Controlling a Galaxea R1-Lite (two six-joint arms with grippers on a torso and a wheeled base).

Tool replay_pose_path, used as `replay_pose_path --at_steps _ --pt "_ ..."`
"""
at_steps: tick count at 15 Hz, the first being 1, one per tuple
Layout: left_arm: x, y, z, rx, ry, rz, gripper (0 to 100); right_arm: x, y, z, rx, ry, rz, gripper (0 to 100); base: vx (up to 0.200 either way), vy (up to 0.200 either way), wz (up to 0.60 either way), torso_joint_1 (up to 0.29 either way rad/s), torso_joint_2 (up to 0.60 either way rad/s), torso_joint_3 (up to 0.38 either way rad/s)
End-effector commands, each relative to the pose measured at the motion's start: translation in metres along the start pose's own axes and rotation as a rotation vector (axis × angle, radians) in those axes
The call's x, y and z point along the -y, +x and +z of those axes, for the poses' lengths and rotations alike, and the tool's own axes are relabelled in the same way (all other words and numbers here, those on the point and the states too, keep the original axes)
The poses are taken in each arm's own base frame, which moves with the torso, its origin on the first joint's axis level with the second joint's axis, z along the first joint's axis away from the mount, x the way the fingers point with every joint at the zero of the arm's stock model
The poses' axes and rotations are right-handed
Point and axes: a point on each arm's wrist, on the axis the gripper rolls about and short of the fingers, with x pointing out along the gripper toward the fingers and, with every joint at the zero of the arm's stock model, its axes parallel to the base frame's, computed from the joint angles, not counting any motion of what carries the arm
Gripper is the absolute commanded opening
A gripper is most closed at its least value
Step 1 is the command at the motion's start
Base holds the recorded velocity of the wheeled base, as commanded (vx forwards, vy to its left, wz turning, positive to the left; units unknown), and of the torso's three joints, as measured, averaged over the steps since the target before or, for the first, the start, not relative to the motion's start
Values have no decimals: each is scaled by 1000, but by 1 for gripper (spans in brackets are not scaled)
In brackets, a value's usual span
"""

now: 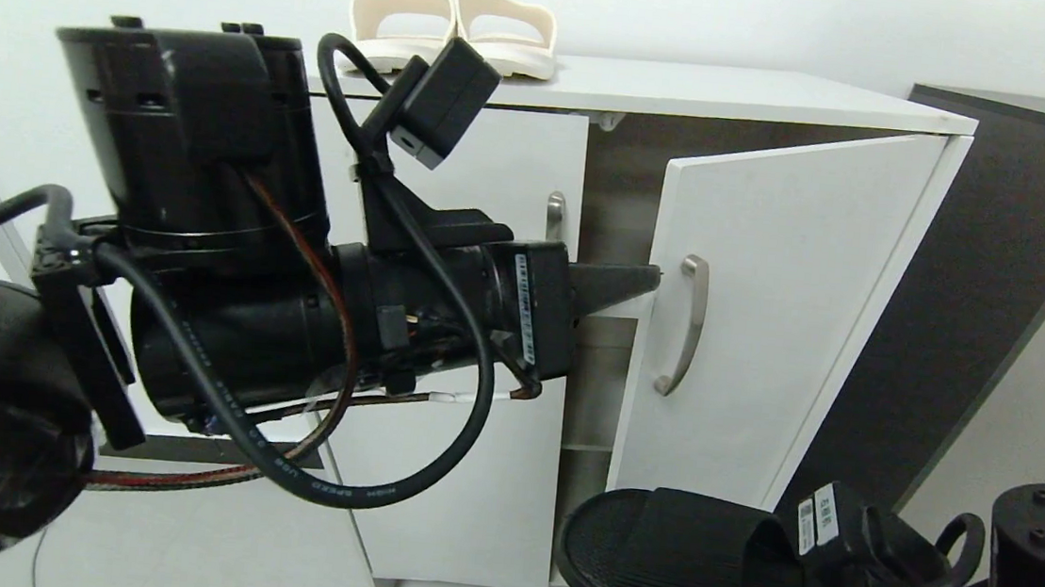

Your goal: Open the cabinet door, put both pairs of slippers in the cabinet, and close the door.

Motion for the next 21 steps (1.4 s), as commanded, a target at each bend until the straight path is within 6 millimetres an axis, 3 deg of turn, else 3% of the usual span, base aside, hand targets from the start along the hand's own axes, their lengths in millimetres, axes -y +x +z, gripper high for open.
replay_pose_path --at_steps 1,4,10,18,21 --pt "5 -11 1 11 3 -5 0 -1 -1 -2 -5 -2 4 0 0 0 0 0 0 0" --pt "-8 -5 -1 0 -4 25 0 -7 -3 -3 -6 -10 27 0 0 0 0 0 0 0" --pt "-38 36 -2 -8 -10 71 0 -11 -2 -8 -27 -13 45 0 0 0 0 0 0 0" --pt "-64 68 -6 34 -3 89 0 -17 0 -15 -58 -17 72 0 0 0 0 0 0 0" --pt "-71 70 -8 48 -17 117 0 -23 -1 -19 -74 -23 101 0 -200 0 0 2 4 -1"
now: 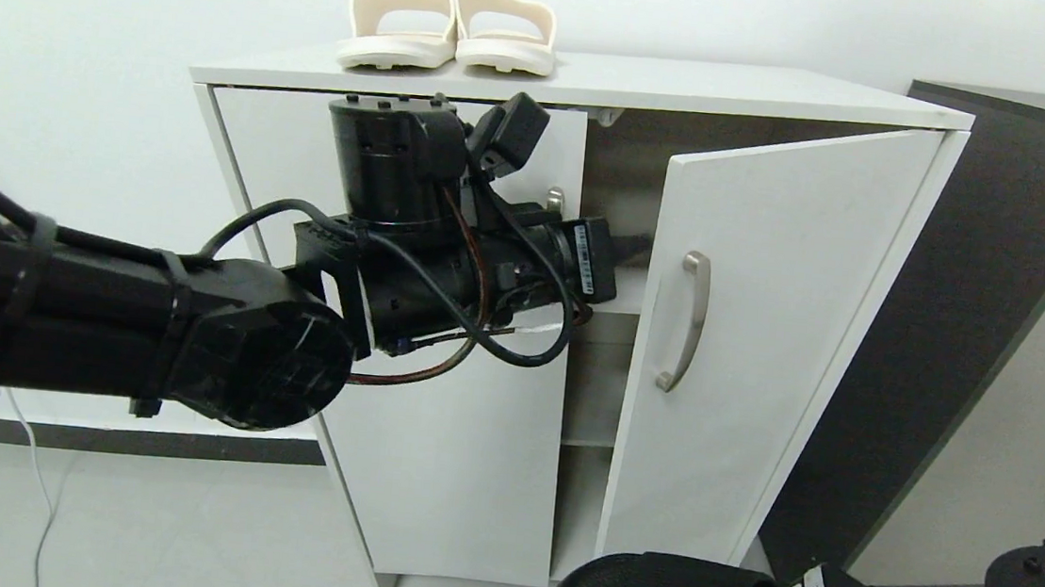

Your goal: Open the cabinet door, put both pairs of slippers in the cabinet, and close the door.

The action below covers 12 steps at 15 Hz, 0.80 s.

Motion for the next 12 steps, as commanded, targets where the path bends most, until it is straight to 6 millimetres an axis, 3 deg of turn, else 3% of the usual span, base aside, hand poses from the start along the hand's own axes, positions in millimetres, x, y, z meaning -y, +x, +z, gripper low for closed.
replay_pose_path --at_steps 1,3,5,7,9,12 --pt "-4 5 -6 -5 -8 14 0 -2 1 -2 -11 -1 13 0 -200 0 0 12 2 -2" --pt "-1 3 -7 11 -2 11 0 -2 2 -3 -14 -1 14 0 -200 0 0 -2 -2 2" --pt "35 -2 -20 -23 9 -84 0 -4 2 -4 -19 -3 23 0 -200 0 0 2 5 5" --pt "55 -3 -26 -37 24 -141 0 -5 2 -5 -21 -4 27 0 -100 0 0 1 1 1" --pt "55 -2 -22 9 36 -157 0 -5 2 -5 -20 -4 27 0 0 0 0 0 0 0" --pt "34 -8 -12 49 45 -91 0 -3 3 -3 -15 -2 18 0 0 0 0 0 0 0"
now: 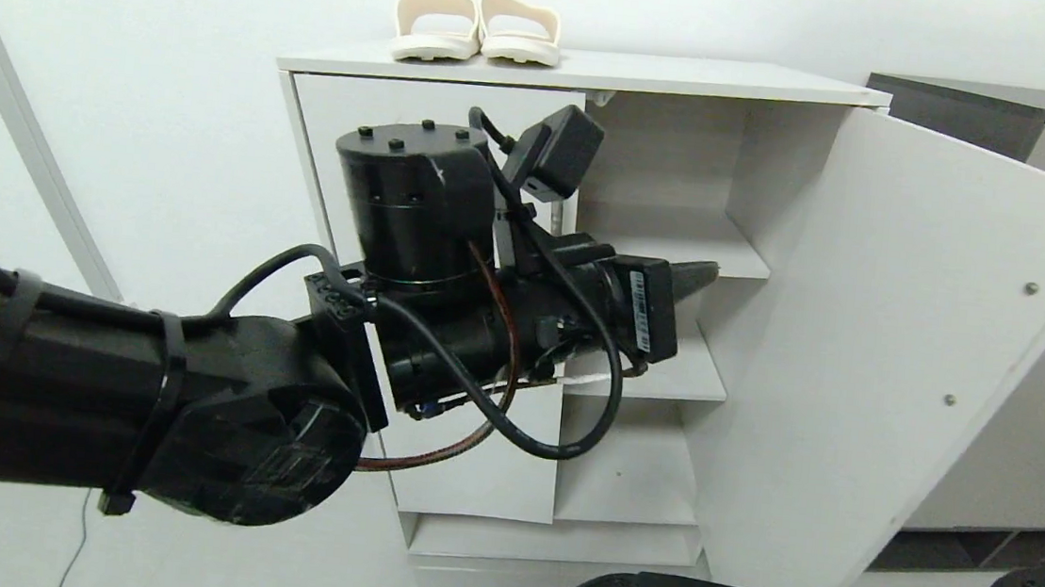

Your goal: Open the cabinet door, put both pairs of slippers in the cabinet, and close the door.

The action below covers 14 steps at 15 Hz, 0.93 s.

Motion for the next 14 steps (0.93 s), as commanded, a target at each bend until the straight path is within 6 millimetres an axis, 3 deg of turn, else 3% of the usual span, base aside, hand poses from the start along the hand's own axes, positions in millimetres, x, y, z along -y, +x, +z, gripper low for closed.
replay_pose_path --at_steps 1,2,4,6,7,9,12,14 --pt "-12 -8 9 25 8 40 0 4 3 3 4 5 -18 0 0 0 0 0 0 0" --pt "-26 -22 23 62 24 93 0 19 5 12 29 25 -96 0 0 0 0 0 0 0" --pt "-33 -49 40 100 42 151 0 39 0 22 65 48 -272 0 0 0 0 0 0 0" --pt "-34 -87 61 140 66 243 0 55 -1 32 91 96 -460 0 0 0 0 0 0 0" --pt "-30 -117 71 145 80 371 0 64 3 37 100 138 -564 0 0 0 0 0 0 0" --pt "-20 -157 71 106 93 535 0 75 14 46 116 169 -680 0 0 0 0 0 0 0" --pt "-5 -209 52 39 145 759 0 94 37 58 142 237 -850 0 0 0 0 0 0 0" --pt "12 -244 34 87 172 912 0 109 58 64 166 293 -960 0 0 0 0 0 0 0"
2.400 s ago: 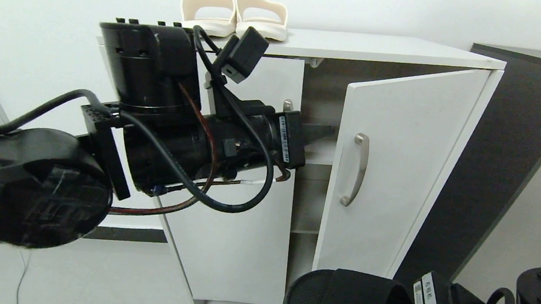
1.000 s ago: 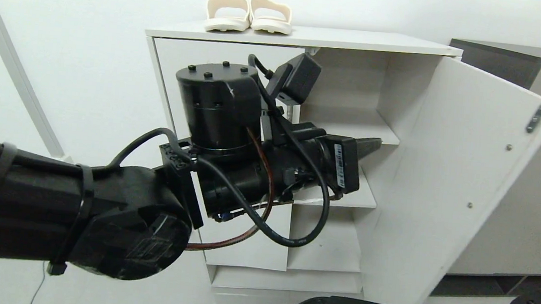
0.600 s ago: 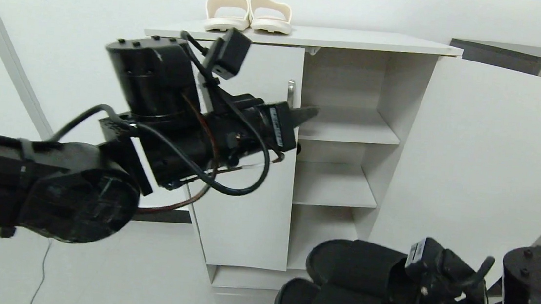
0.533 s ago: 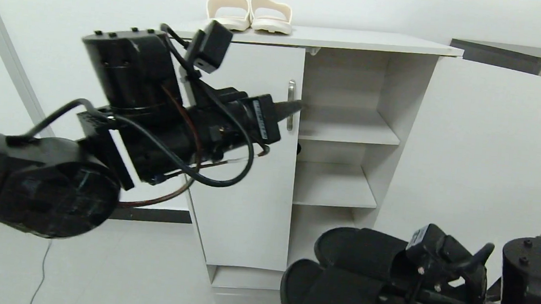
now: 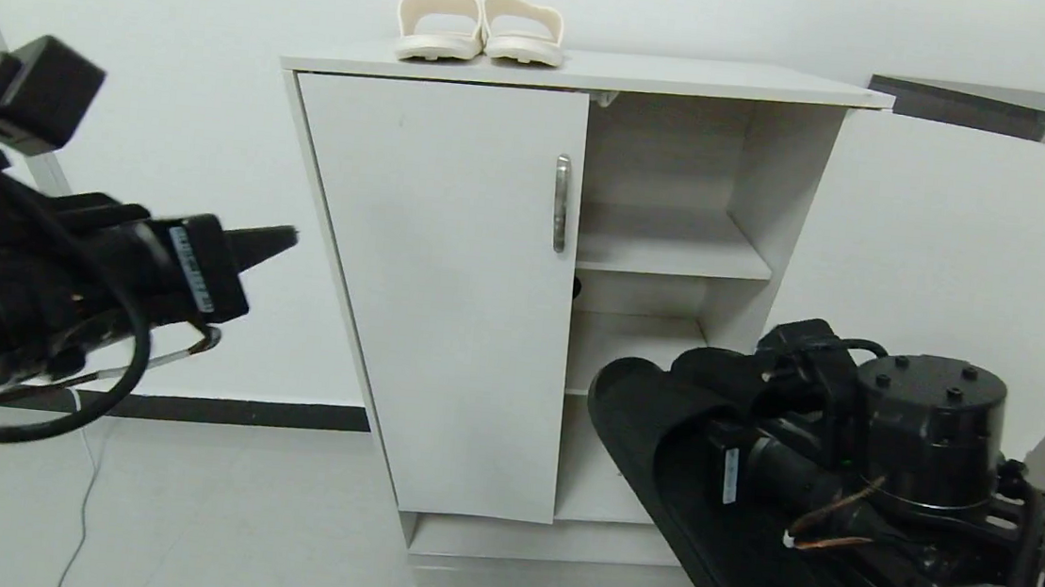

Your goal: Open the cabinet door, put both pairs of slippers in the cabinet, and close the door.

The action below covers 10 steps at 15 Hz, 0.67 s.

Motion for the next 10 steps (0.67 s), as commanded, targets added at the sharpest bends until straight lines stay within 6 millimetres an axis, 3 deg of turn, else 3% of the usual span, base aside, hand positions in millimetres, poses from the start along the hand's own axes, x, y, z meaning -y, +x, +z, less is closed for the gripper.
replay_pose_path --at_steps 1,5,8,10 --pt "-17 -70 -15 109 17 207 0 -14 38 -5 -10 32 -114 0 0 0 0 0 0 0" --pt "-34 -134 -49 230 46 490 0 -17 50 -5 7 41 -206 0 0 0 0 0 0 0" --pt "-44 -174 -99 237 61 722 0 -16 50 -5 6 39 -206 0 0 0 0 0 0 0" --pt "-45 -188 -142 202 101 751 0 -16 49 -8 -2 36 -208 0 0 0 0 0 0 0"
